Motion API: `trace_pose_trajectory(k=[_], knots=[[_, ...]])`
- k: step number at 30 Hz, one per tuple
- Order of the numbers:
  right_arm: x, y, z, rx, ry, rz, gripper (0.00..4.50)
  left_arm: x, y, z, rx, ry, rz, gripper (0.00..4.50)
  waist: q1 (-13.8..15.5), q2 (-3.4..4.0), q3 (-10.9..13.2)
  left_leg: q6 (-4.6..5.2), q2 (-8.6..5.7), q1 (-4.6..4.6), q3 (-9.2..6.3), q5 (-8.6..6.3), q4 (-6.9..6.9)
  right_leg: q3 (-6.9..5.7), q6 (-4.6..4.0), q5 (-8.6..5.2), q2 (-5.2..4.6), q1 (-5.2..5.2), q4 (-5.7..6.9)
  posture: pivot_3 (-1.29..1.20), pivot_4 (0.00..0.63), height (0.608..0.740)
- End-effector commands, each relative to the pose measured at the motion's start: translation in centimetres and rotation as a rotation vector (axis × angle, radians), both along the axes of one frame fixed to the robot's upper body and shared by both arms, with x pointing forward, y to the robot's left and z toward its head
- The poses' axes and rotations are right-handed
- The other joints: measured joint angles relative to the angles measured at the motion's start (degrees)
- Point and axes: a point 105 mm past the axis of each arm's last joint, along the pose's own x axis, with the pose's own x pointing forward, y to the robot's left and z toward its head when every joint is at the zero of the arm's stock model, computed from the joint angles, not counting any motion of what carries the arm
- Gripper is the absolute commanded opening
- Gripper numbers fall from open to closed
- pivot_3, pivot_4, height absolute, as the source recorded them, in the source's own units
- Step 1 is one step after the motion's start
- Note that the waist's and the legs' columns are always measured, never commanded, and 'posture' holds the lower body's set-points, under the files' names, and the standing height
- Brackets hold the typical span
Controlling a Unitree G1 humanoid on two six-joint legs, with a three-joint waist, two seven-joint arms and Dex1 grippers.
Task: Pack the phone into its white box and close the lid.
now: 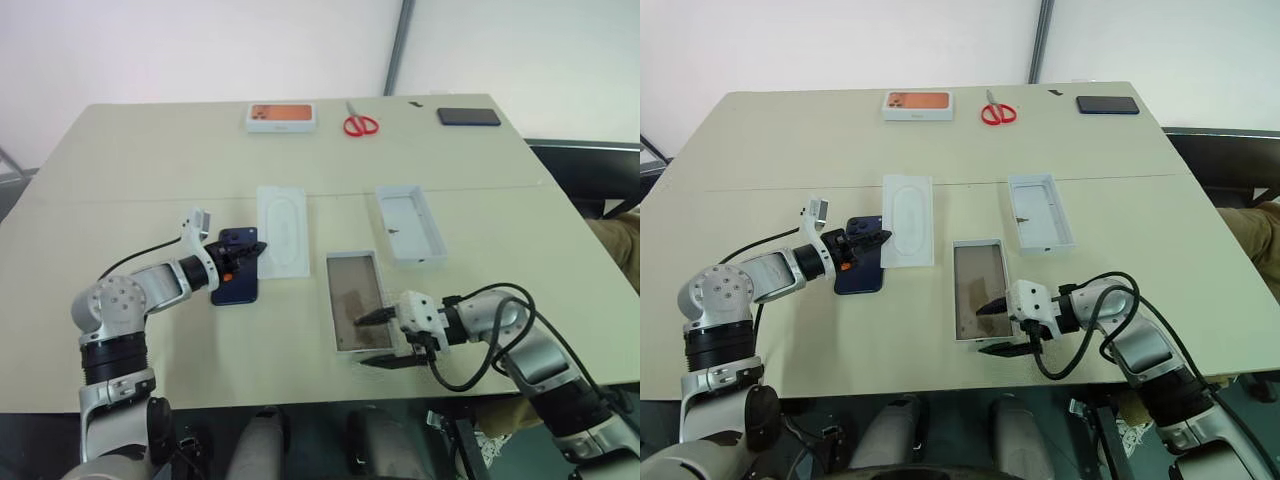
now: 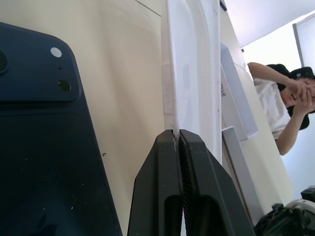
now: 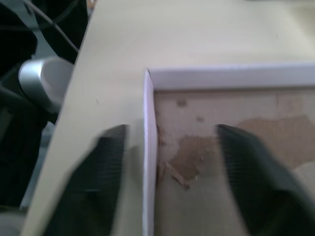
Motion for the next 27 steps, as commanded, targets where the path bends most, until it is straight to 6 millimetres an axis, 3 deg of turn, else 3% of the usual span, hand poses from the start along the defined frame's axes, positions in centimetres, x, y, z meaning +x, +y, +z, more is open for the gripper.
trace_pose_trajectory(k=[1, 3, 9, 15, 23, 27], knots=[[0.3, 0.2, -0.2, -0.018, -0.030, 0.010, 1.03, 0.0, -0.3, 1.5, -0.018, -0.052, -0.016, 0.00, 0.00, 0.00, 0.00, 0.00, 0.00, 0.00, 0.00, 0.00, 0.00, 0.00, 0.00, 0.00, 0.00, 0.00, 0.00, 0.00, 0.150, 0.740], [0.4, 0.2, -0.7, -0.048, -0.043, 0.014, 0.05, -0.1, -0.6, 1.7, -0.070, -0.034, -0.030, 0.00, -0.02, -0.01, -0.01, 0.00, 0.00, 0.00, 0.00, 0.00, 0.00, 0.00, 0.00, 0.00, 0.00, 0.01, 0.00, 0.00, 0.150, 0.740], [1.5, 0.7, 0.2, -0.016, -0.078, -0.002, 0.05, 0.0, -0.3, 1.9, -0.090, -0.028, -0.019, 0.00, -0.24, -0.04, -0.02, 0.00, 0.00, 0.02, -0.02, 0.00, 0.03, -0.02, 0.00, 0.00, 0.01, 0.04, 0.00, 0.00, 0.150, 0.740], [4.5, 1.8, 1.6, -0.022, -0.203, -0.012, 0.05, 0.3, -0.2, 2.8, -0.151, -0.028, -0.012, 0.00, -0.17, -0.05, 0.00, -0.02, 0.00, 0.01, -0.03, 0.01, 0.02, -0.02, 0.00, 0.00, 0.02, 0.01, 0.01, 0.00, 0.150, 0.740], [6.6, 4.2, 1.7, -0.027, -0.261, 0.024, 0.05, 0.2, -1.2, 3.0, -0.156, -0.021, -0.022, 0.00, -0.17, -0.06, 0.01, -0.04, -0.01, 0.00, -0.03, 0.02, -0.05, -0.03, 0.00, 0.01, 0.00, -0.01, 0.00, 0.00, 0.150, 0.740], [7.0, 4.2, 1.1, -0.050, -0.234, 0.022, 0.05, 0.0, -1.6, 2.6, -0.156, -0.016, -0.022, 0.00, -0.27, -0.06, 0.01, -0.07, 0.00, 0.01, -0.04, 0.04, -0.05, -0.03, 0.00, 0.01, 0.01, -0.02, 0.02, 0.00, 0.150, 0.740]])
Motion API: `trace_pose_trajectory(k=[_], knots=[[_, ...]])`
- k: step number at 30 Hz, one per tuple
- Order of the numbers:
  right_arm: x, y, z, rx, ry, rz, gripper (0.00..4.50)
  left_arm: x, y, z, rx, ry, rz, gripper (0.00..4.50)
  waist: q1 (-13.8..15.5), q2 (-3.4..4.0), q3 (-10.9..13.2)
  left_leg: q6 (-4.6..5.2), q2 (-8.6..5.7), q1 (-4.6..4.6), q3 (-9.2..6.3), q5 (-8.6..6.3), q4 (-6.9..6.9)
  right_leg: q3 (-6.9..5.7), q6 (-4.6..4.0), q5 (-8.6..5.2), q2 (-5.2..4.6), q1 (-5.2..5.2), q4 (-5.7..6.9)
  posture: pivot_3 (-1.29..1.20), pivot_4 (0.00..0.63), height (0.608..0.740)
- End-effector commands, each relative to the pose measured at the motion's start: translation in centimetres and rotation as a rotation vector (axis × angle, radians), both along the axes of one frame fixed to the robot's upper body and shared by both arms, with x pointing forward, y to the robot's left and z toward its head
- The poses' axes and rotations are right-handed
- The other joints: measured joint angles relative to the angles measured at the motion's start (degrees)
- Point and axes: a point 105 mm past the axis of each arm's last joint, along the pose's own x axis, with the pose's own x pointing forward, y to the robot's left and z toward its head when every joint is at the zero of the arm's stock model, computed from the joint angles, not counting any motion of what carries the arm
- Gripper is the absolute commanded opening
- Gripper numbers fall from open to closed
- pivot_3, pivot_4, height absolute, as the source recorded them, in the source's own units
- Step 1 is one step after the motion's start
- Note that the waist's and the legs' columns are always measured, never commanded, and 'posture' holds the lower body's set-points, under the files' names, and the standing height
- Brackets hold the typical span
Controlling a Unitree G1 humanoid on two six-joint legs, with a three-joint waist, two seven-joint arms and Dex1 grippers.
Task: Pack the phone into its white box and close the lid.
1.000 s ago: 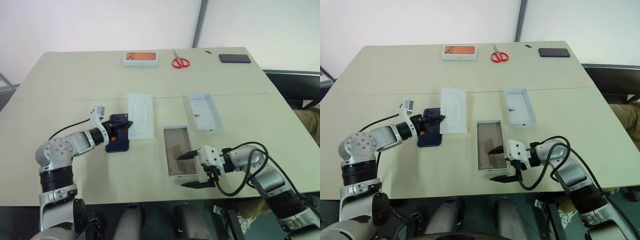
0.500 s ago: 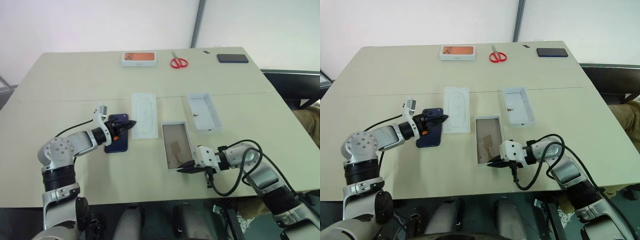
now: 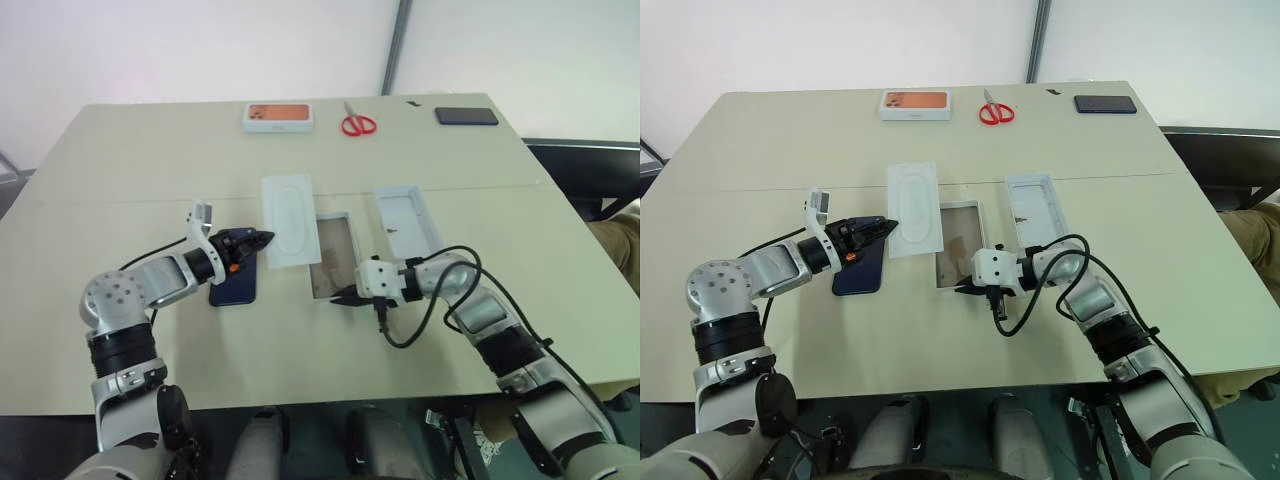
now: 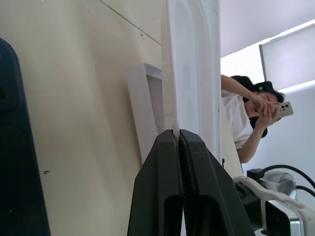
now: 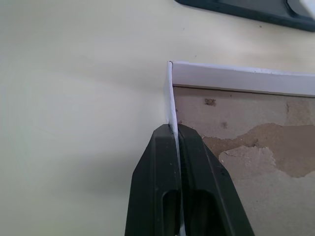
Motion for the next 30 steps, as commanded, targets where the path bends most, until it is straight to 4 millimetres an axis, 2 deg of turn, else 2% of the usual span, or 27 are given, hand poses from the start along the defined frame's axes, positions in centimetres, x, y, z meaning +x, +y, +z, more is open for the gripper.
trace_pose_trajectory(k=[1, 2, 3, 6, 8, 11, 15, 18, 24, 30], knots=[[0.4, 0.2, 0.2, 0.011, 0.009, -0.010, 0.05, -0.3, -0.3, 1.1, -0.006, -0.053, -0.006, 0.00, 0.01, 0.00, 0.00, 0.00, 0.00, 0.00, 0.00, 0.00, 0.00, 0.00, 0.00, 0.00, 0.00, 0.01, 0.00, 0.00, 0.150, 0.740], [0.5, 0.2, 0.4, 0.021, 0.010, -0.018, 0.05, -0.3, -0.2, 1.0, -0.005, -0.051, -0.004, 0.00, -0.01, 0.00, 0.00, -0.01, 0.00, 0.01, 0.00, 0.00, 0.00, 0.00, 0.00, 0.00, 0.00, 0.01, 0.00, 0.00, 0.150, 0.740], [0.5, 0.1, 0.4, 0.031, 0.038, -0.026, 0.31, -0.4, -0.2, 0.8, -0.001, -0.049, -0.001, 0.00, -0.04, 0.00, 0.00, -0.01, 0.00, 0.01, 0.00, 0.00, 0.00, 0.00, 0.00, 0.00, 0.00, 0.01, 0.00, 0.00, 0.150, 0.740], [0.6, -0.1, 0.9, 0.053, 0.055, -0.042, 1.39, -0.6, -0.1, 0.6, 0.002, -0.046, 0.000, 0.00, 0.04, 0.00, 0.00, -0.01, 0.00, 0.01, -0.01, 0.01, 0.00, 0.00, 0.00, 0.00, 0.00, 0.01, 0.00, 0.00, 0.150, 0.740], [0.2, 0.0, 1.8, 0.089, 0.061, -0.031, 2.39, -0.7, -0.2, 0.4, 0.002, -0.043, -0.003, 0.00, 0.06, 0.00, 0.00, -0.01, 0.00, 0.01, 0.00, 0.01, 0.00, 0.00, 0.00, 0.00, -0.01, 0.01, 0.00, 0.00, 0.150, 0.740], [0.1, 0.1, 4.1, 0.190, 0.067, -0.048, 2.39, -0.7, -0.4, 0.4, 0.011, -0.047, -0.012, 0.00, 0.10, 0.01, 0.01, -0.01, 0.00, -0.02, -0.01, 0.01, -0.01, 0.00, 0.00, 0.00, -0.01, -0.01, -0.01, 0.00, 0.150, 0.740], [-0.1, -1.1, 6.4, 0.261, 0.078, -0.077, 2.39, -0.7, -1.0, 0.2, 0.032, -0.056, -0.033, 0.00, 0.22, 0.01, 0.01, -0.02, -0.02, -0.02, -0.01, 0.01, 0.00, 0.00, 0.00, 0.00, -0.02, 0.01, -0.01, 0.00, 0.150, 0.740], [0.5, -4.0, 6.6, 0.216, 0.045, -0.144, 2.39, -0.8, -1.8, -0.5, 0.038, -0.040, -0.051, 0.00, 0.41, 0.01, 0.01, -0.01, -0.04, -0.03, -0.01, 0.00, 0.00, -0.01, -0.01, 0.00, -0.05, 0.01, -0.03, 0.00, 0.150, 0.740], [2.0, -7.8, 6.5, 0.218, -0.010, -0.268, 2.39, -1.6, -3.6, -1.4, 0.020, -0.034, -0.075, 0.00, 0.05, 0.00, 0.01, 0.00, -0.05, -0.02, 0.04, 0.00, -0.05, 0.02, -0.01, 0.00, -0.07, -0.01, -0.06, 0.00, 0.150, 0.740], [2.3, -7.9, 6.3, 0.242, -0.009, -0.296, 2.39, -1.6, -4.9, -1.8, 0.035, -0.032, -0.084, 0.00, 0.07, 0.00, 0.02, -0.01, -0.04, -0.02, 0.05, 0.00, -0.05, 0.04, -0.01, 0.00, -0.03, -0.03, -0.04, 0.00, 0.150, 0.740]])
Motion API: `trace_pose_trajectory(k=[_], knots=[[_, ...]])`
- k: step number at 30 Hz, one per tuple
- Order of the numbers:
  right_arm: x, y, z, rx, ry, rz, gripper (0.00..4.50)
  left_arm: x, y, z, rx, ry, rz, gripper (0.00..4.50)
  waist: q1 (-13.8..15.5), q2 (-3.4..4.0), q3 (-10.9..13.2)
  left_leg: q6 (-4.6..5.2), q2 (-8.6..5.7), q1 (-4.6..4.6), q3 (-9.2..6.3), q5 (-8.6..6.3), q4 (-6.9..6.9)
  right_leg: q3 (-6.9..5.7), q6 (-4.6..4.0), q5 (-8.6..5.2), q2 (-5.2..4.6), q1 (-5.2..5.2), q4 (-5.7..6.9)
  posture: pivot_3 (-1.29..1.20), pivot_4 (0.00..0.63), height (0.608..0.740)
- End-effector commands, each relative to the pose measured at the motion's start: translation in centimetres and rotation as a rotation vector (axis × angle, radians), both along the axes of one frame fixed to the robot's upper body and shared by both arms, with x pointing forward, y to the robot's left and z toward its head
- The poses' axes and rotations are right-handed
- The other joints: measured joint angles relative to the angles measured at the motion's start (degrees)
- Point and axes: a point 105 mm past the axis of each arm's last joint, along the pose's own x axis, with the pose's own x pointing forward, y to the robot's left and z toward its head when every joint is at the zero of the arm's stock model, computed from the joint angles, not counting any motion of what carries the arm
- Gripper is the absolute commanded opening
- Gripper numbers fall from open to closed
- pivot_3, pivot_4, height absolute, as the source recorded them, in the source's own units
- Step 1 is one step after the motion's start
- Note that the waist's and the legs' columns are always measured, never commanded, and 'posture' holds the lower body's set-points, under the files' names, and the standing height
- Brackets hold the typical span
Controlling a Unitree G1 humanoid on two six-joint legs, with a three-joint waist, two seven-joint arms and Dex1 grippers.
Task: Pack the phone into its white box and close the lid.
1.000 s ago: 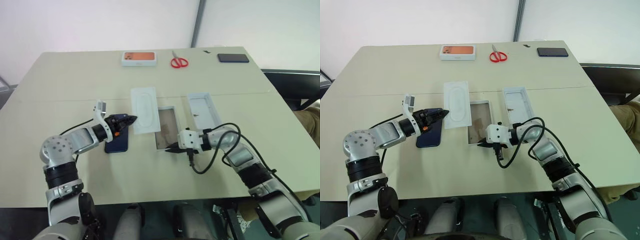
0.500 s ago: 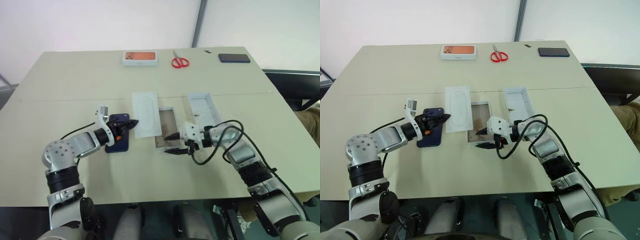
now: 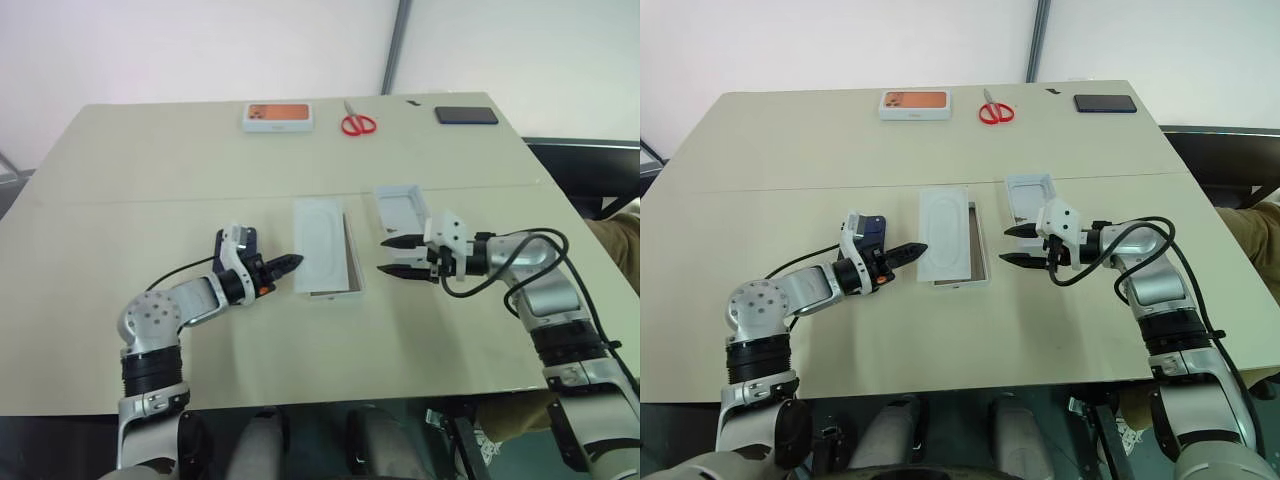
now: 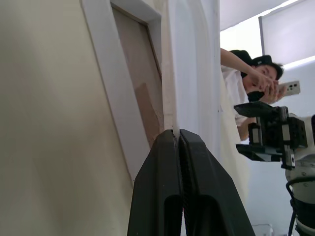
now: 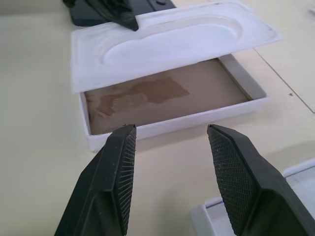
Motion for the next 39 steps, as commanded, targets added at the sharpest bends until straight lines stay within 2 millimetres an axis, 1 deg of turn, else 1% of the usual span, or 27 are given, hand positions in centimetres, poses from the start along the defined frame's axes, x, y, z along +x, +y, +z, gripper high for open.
trace_pose_trajectory(k=[1, 6, 9, 10, 12, 14, 18, 21, 22, 24, 25, 26, 27, 28, 29, 32, 33, 34, 36, 39], knots=[[0.2, 0.2, 0.7, 0.032, -0.045, -0.005, 2.39, 0.2, -0.4, 0.7, 0.027, -0.052, 0.005, 0.00, 0.07, 0.00, 0.00, 0.00, 0.00, 0.00, 0.00, 0.00, 0.00, 0.00, 0.00, 0.00, 0.00, 0.00, 0.00, 0.00, 0.150, 0.740], [0.1, 0.8, 0.5, 0.039, -0.044, 0.002, 2.39, 0.7, -0.5, 0.8, 0.006, -0.055, 0.021, 0.00, 0.20, 0.00, 0.00, 0.00, -0.01, 0.00, 0.00, 0.00, 0.00, 0.00, 0.00, 0.00, 0.00, 0.01, -0.01, 0.00, 0.150, 0.740], [0.1, 0.9, 0.3, 0.038, -0.044, 0.001, 2.43, 0.4, -1.2, 0.8, -0.008, -0.052, 0.001, 0.93, 0.20, 0.00, 0.00, 0.00, -0.01, 0.00, 0.00, 0.00, 0.01, 0.00, 0.00, 0.00, 0.00, 0.01, -0.01, 0.00, 0.150, 0.740], [0.1, 0.9, 0.2, 0.037, -0.045, 0.001, 2.43, 0.2, -1.4, 0.8, -0.007, -0.051, -0.012, 1.32, 0.20, 0.00, 0.00, 0.00, -0.01, 0.00, 0.00, 0.00, 0.01, 0.00, 0.00, 0.00, 0.00, 0.01, -0.01, 0.00, 0.150, 0.740], [0.1, 1.2, 0.1, 0.043, -0.040, 0.006, 2.43, 0.1, -1.6, 0.7, 0.021, -0.057, -0.019, 2.43, 0.19, 0.00, 0.00, 0.00, -0.01, 0.00, 0.00, 0.00, 0.01, 0.00, 0.00, 0.00, 0.00, 0.01, -0.01, 0.00, 0.150, 0.740], [0.1, 1.4, 0.2, 0.054, -0.044, 0.007, 2.43, 0.4, -1.3, 1.1, 0.039, -0.075, -0.008, 3.41, 0.20, 0.00, 0.00, 0.00, -0.01, 0.00, 0.00, 0.00, 0.00, -0.01, 0.00, 0.00, 0.00, 0.03, -0.01, 0.00, 0.150, 0.740], [0.4, 1.8, 0.4, 0.076, -0.050, 0.002, 2.43, 0.5, -0.7, 1.8, 0.049, -0.103, -0.006, 3.41, -0.02, 0.01, 0.00, 0.00, -0.01, 0.02, 0.00, 0.00, 0.00, 0.00, 0.00, 0.00, 0.01, 0.02, -0.01, 0.00, 0.150, 0.740], [0.7, 2.4, 1.0, 0.116, -0.057, -0.004, 2.43, 0.1, -0.4, 2.4, 0.066, -0.148, -0.026, 3.41, 0.03, 0.01, 0.01, 0.00, 0.00, 0.01, -0.01, 0.00, -0.03, 0.00, 0.00, 0.00, 0.02, 0.00, -0.01, 0.00, 0.150, 0.740], [0.8, 2.7, 1.3, 0.136, -0.055, -0.008, 2.43, 0.0, -0.2, 2.7, 0.094, -0.181, -0.028, 3.41, 0.02, 0.00, 0.01, 0.00, 0.00, 0.00, -0.01, 0.00, -0.03, 0.00, 0.00, 0.00, 0.01, -0.01, -0.01, 0.00, 0.150, 0.740], [1.1, 3.3, 1.5, 0.149, -0.048, -0.024, 2.43, 0.0, 0.4, 3.6, 0.155, -0.301, -0.013, 3.41, -0.08, 0.01, 0.02, -0.01, 0.00, 0.00, 0.00, 0.01, -0.04, 0.01, 0.00, 0.00, 0.01, -0.02, -0.01, 0.00, 0.150, 0.740], [1.2, 3.5, 1.6, 0.142, -0.061, -0.023, 2.43, 0.0, 0.7, 3.9, 0.165, -0.328, -0.009, 3.41, 0.05, 0.01, 0.02, -0.02, 0.00, 0.00, 0.00, 0.01, -0.06, 0.02, 0.00, 0.00, 0.01, -0.03, -0.01, 0.00, 0.150, 0.740], [1.1, 4.0, 1.7, 0.153, -0.064, -0.013, 2.43, 0.3, 1.5, 3.8, 0.200, -0.349, 0.010, 3.41, 0.09, 0.01, 0.02, -0.04, 0.00, 0.00, 0.00, 0.02, -0.07, 0.01, -0.01, 0.00, 0.01, -0.03, -0.01, 0.00, 0.150, 0.740], [1.2, 4.4, 1.7, 0.161, -0.067, -0.019, 2.43, 0.5, 2.3, 4.4, 0.187, -0.401, 0.033, 3.41, 0.12, 0.01, 0.02, -0.04, 0.00, 0.00, 0.00, 0.02, -0.07, 0.01, -0.01, 0.00, 0.01, -0.03, -0.01, 0.00, 0.150, 0.740], [1.4, 4.9, 1.5, 0.147, -0.083, -0.022, 1.87, 0.6, 3.4, 4.3, 0.218, -0.425, 0.049, 3.47, 0.02, 0.01, 0.02, -0.04, 0.00, 0.00, 0.00, 0.02, -0.08, 0.01, -0.02, 0.00, 0.01, -0.03, -0.02, 0.00, 0.150, 0.740], [1.5, 5.2, 1.1, 0.126, -0.096, -0.026, 1.62, 0.8, 4.2, 4.1, 0.259, -0.444, 0.061, 3.47, -0.05, 0.02, 0.02, -0.04, 0.00, 0.01, 0.01, 0.02, -0.09, 0.02, -0.03, -0.01, 0.01, -0.04, -0.02, 0.00, 0.150, 0.740], [1.9, 5.9, 0.1, 0.054, -0.134, -0.043, 0.07, 0.9, 5.9, 3.9, 0.341, -0.524, 0.080, 3.47, 0.02, 0.02, 0.02, -0.05, 0.00, 0.01, 0.08, 0.03, -0.28, 0.06, -0.04, -0.01, 0.00, -0.15, -0.03, 0.00, 0.150, 0.740], [1.9, 6.3, 0.0, 0.054, -0.136, -0.042, 0.07, 0.9, 6.5, 3.8, 0.387, -0.554, 0.086, 3.47, 0.04, 0.02, 0.02, -0.06, 0.00, 0.00, 0.09, 0.04, -0.32, 0.06, -0.04, -0.01, 0.00, -0.18, -0.04, 0.00, 0.150, 0.740], [2.0, 6.7, -0.2, 0.064, -0.125, -0.059, 0.07, 0.7, 7.0, 3.9, 0.400, -0.585, 0.082, 3.47, 0.06, 0.02, 0.02, -0.06, 0.00, 0.00, 0.09, 0.04, -0.35, 0.07, -0.04, -0.01, -0.01, -0.19, -0.05, 0.00, 0.150, 0.740], [2.0, 7.4, -0.5, 0.056, -0.130, -0.067, 0.07, 0.5, 7.9, 3.7, 0.405, -0.587, 0.087, 3.47, 0.05, 0.02, 0.02, -0.06, 0.00, -0.01, 0.09, 0.04, -0.38, 0.07, -0.05, -0.01, -0.02, -0.21, -0.06, 0.00, 0.150, 0.740], [1.9, 8.4, -0.1, 0.065, -0.148, -0.051, 0.07, 0.3, 8.9, 3.4, 0.433, -0.594, 0.101, 3.47, 0.15, 0.03, 0.03, -0.06, 0.01, -0.04, 0.08, 0.04, -0.38, 0.07, -0.04, -0.01, -0.03, -0.23, -0.06, 0.00, 0.150, 0.740]])
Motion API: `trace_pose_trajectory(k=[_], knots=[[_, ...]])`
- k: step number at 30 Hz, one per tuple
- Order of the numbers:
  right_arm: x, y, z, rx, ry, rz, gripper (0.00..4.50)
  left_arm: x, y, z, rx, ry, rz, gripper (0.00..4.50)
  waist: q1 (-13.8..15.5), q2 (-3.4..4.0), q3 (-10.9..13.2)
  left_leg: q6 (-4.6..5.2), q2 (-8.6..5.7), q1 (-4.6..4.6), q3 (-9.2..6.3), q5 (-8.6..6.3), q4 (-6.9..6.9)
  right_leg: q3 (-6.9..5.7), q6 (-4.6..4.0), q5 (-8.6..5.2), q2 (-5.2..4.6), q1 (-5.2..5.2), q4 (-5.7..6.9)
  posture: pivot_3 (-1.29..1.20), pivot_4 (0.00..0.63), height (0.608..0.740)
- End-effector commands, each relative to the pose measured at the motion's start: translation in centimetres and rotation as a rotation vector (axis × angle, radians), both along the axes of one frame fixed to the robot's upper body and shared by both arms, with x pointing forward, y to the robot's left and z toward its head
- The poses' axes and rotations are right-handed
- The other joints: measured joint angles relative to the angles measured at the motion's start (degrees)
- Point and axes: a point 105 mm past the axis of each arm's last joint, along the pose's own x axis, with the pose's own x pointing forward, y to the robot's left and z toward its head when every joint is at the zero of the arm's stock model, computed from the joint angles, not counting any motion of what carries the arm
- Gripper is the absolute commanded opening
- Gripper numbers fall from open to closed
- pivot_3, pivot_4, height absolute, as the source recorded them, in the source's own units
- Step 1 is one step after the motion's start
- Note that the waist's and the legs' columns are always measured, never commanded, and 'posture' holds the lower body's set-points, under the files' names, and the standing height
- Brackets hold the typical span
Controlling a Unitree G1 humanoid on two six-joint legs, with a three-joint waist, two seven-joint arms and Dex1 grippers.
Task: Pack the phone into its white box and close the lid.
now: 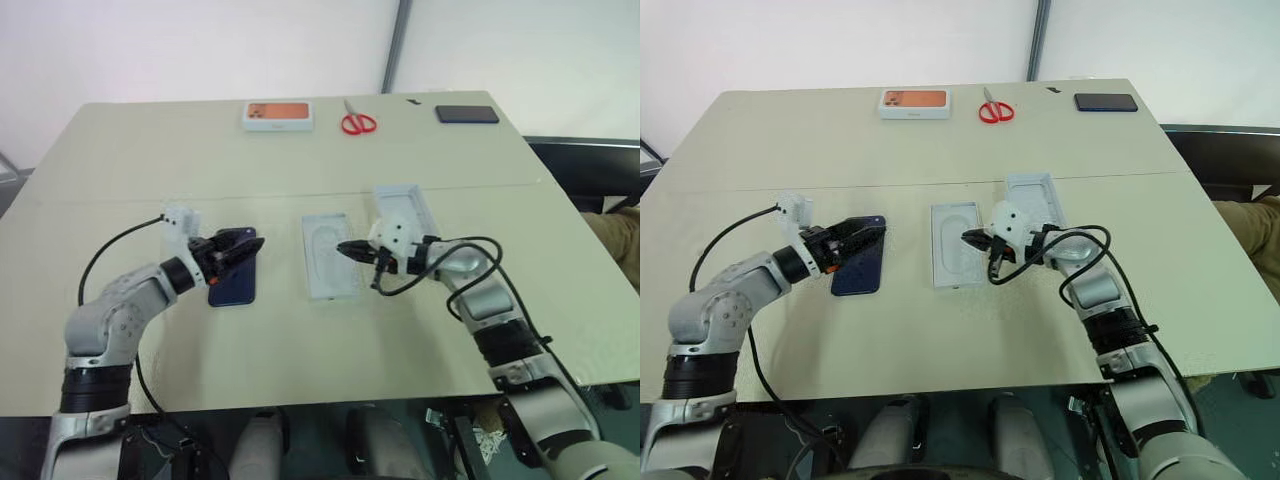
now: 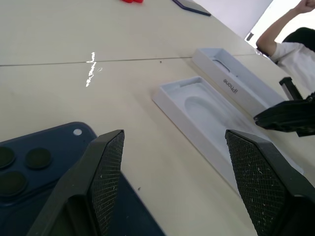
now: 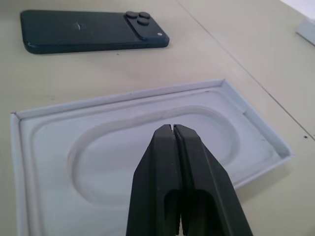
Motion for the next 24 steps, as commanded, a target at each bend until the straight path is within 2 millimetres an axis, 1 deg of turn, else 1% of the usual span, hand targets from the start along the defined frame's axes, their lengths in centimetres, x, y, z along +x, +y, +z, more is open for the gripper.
trace_pose_trajectory(k=[1, 3, 6, 9, 12, 14, 17, 18, 21, 24], knots=[[0.1, 1.1, 1.9, 0.006, -0.083, 0.023, 0.07, -0.2, 1.2, 0.7, 0.023, -0.059, 0.020, 3.47, 0.04, 0.00, 0.00, 0.00, 0.00, 0.00, 0.00, 0.00, 0.00, 0.00, 0.00, 0.00, -0.01, 0.00, 0.00, 0.00, 0.150, 0.740], [0.0, 1.5, 1.7, -0.012, -0.083, 0.039, 0.07, -0.3, 1.2, 0.5, 0.024, -0.057, 0.021, 3.47, -0.02, 0.00, 0.00, 0.00, -0.01, 0.00, 0.01, 0.00, 0.01, 0.00, 0.00, 0.00, -0.02, 0.01, 0.00, 0.00, 0.150, 0.740], [-0.5, 2.2, -0.1, -0.110, -0.089, 0.083, 0.07, -0.5, 1.2, 0.5, 0.015, -0.068, 0.027, 3.47, -0.09, 0.00, 0.00, 0.01, 0.00, 0.01, 0.00, 0.00, 0.01, 0.00, 0.00, 0.00, -0.01, 0.01, 0.01, 0.00, 0.150, 0.740], [-0.6, 2.6, -1.3, -0.173, -0.102, 0.090, 0.07, -0.5, 1.2, 0.6, 0.029, -0.079, 0.029, 3.47, -0.13, 0.01, 0.00, 0.01, 0.02, 0.01, -0.02, 0.00, -0.01, -0.02, 0.00, 0.00, 0.02, -0.02, 0.02, 0.00, 0.150, 0.740], [-0.4, 2.6, -2.4, -0.252, -0.117, 0.088, 0.07, -0.7, 1.5, 0.4, 0.048, -0.076, 0.036, 3.47, -0.19, 0.01, 0.00, 0.01, 0.01, 0.01, 0.00, 0.00, -0.01, -0.01, 0.01, 0.00, 0.01, -0.01, 0.02, 0.00, 0.150, 0.740], [-0.2, 2.7, -2.6, -0.274, -0.127, 0.088, 0.07, -0.8, 1.8, 0.4, 0.052, -0.074, 0.041, 3.47, -0.33, 0.00, 0.00, 0.01, 0.02, 0.05, 0.00, 0.00, -0.01, 0.00, 0.00, 0.01, 0.01, 0.01, 0.02, 0.00, 0.150, 0.740], [-0.2, 3.0, -2.2, -0.253, -0.121, 0.096, 0.07, -0.9, 2.2, 0.4, 0.043, -0.062, 0.048, 3.47, -0.26, 0.00, 0.00, 0.01, 0.04, 0.06, -0.02, 0.00, -0.01, -0.01, -0.01, 0.01, 0.04, 0.01, 0.04, 0.00, 0.150, 0.740], [-0.2, 3.0, -1.7, -0.241, -0.123, 0.098, 0.07, -0.8, 2.5, 0.2, 0.051, -0.037, 0.057, 3.47, -0.26, 0.00, 0.00, 0.01, 0.04, 0.06, -0.03, 0.00, -0.01, -0.01, -0.01, 0.01, 0.04, 0.01, 0.03, 0.00, 0.150, 0.740], [0.3, 2.8, -0.1, -0.212, -0.151, 0.084, 0.07, -0.8, 3.6, -0.4, 0.063, 0.038, 0.079, 3.47, -0.29, 0.01, 0.00, 0.01, 0.04, 0.06, -0.03, 0.00, -0.01, -0.01, -0.01, 0.01, 0.04, 0.01, 0.04, 0.00, 0.150, 0.740], [1.2, 3.0, 2.3, -0.137, -0.167, 0.050, 0.07, -0.7, 5.1, 0.0, -0.005, 0.097, 0.110, 3.47, -0.30, 0.01, 0.02, 0.01, 0.04, 0.05, -0.03, 0.00, -0.02, -0.01, -0.01, 0.01, 0.05, -0.01, 0.05, 0.00, 0.150, 0.740]])
